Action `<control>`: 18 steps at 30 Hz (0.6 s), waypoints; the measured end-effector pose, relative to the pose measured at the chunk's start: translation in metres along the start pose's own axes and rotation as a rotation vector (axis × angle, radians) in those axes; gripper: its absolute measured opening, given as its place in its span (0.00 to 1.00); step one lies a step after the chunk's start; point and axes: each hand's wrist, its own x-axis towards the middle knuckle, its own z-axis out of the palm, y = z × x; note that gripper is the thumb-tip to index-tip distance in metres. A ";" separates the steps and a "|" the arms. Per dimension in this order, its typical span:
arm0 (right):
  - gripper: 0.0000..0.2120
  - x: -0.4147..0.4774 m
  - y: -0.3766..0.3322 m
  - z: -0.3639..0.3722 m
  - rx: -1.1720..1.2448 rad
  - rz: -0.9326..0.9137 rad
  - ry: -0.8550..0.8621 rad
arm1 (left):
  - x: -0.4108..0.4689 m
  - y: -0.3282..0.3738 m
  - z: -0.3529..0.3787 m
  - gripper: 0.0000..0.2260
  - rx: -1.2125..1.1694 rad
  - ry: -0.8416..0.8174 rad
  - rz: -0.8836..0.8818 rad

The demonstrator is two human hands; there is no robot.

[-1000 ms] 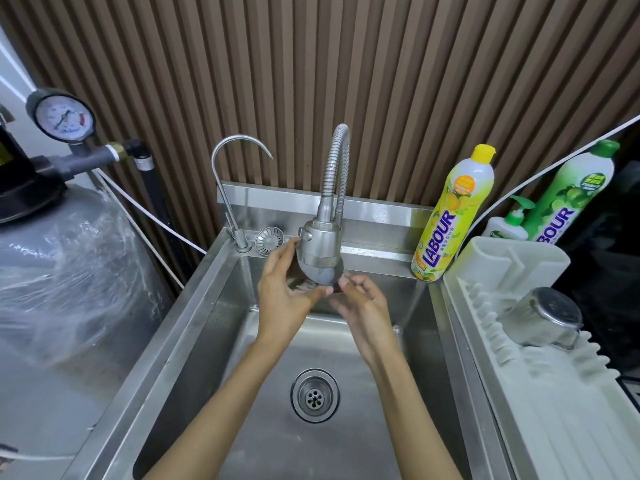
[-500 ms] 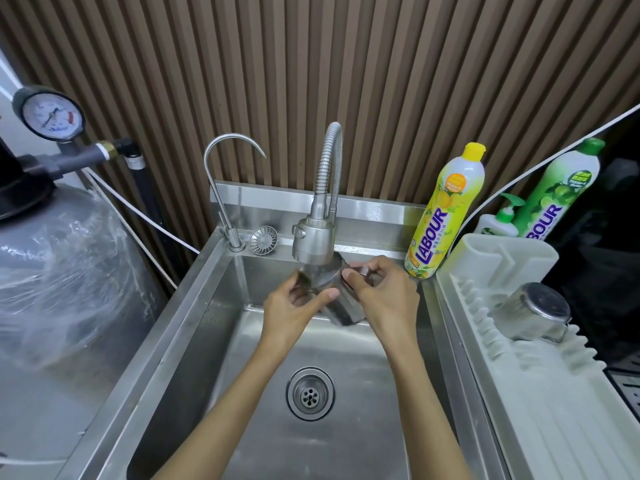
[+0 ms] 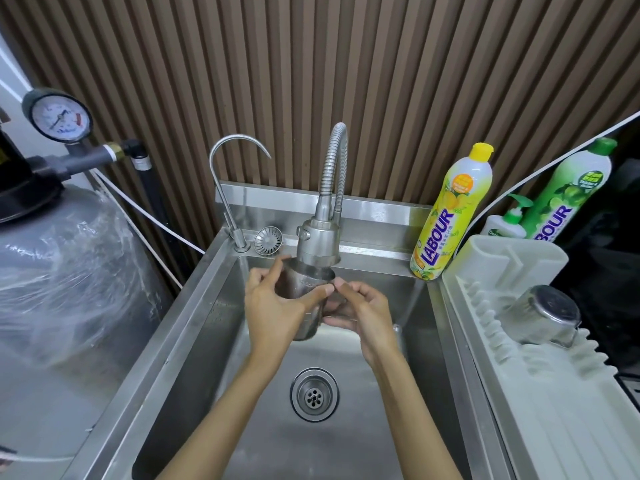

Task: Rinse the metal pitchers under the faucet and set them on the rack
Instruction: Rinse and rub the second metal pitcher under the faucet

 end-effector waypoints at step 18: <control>0.05 0.016 -0.017 0.023 -1.132 -0.538 0.160 | 0.035 -0.038 0.040 0.27 -0.207 -0.678 -0.522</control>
